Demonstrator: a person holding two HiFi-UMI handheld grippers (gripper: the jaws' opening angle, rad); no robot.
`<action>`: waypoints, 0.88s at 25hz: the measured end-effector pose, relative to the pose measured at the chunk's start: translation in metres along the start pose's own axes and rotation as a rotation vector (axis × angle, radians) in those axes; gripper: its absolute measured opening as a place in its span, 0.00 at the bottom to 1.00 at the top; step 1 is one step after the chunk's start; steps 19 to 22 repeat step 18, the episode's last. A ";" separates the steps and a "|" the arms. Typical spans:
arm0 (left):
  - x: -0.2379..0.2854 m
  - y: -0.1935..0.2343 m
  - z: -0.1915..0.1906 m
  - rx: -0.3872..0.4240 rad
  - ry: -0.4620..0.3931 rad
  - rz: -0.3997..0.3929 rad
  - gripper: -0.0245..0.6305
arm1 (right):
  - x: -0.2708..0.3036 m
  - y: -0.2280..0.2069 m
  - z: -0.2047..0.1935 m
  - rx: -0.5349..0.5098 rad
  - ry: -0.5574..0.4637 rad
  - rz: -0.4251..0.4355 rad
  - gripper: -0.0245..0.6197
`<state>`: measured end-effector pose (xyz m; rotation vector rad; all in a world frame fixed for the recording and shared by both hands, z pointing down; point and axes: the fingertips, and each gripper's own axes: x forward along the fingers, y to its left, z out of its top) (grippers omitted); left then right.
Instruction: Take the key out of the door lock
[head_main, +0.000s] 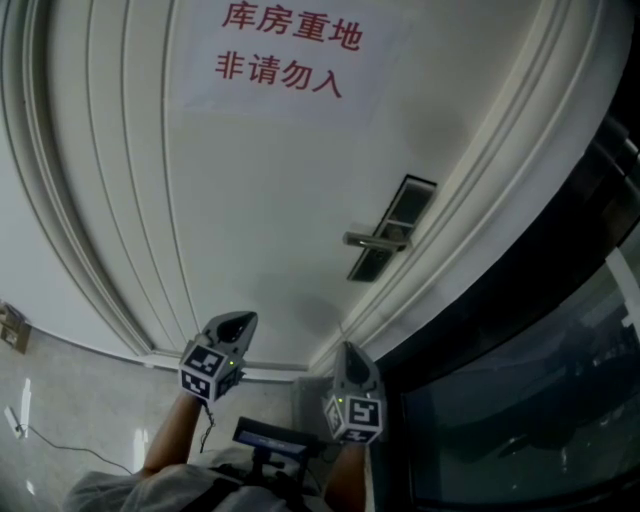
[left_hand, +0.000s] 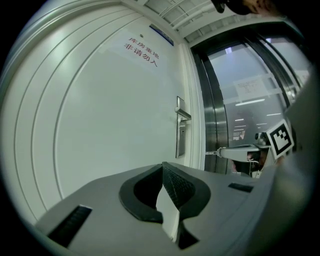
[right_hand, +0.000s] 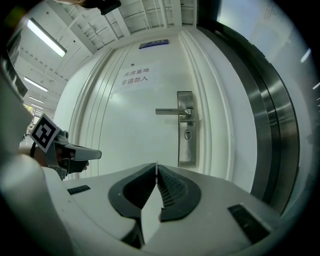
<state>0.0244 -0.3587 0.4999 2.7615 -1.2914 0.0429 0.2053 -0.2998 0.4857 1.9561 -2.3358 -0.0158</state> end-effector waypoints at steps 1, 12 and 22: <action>0.000 -0.001 0.000 0.001 0.000 -0.002 0.05 | 0.000 -0.001 -0.001 -0.003 0.002 0.000 0.07; 0.001 -0.006 0.002 0.005 -0.001 -0.007 0.05 | -0.003 -0.005 -0.002 0.003 -0.012 0.004 0.07; 0.001 -0.014 -0.001 0.008 0.007 -0.010 0.05 | -0.009 -0.003 -0.001 0.016 -0.002 0.005 0.07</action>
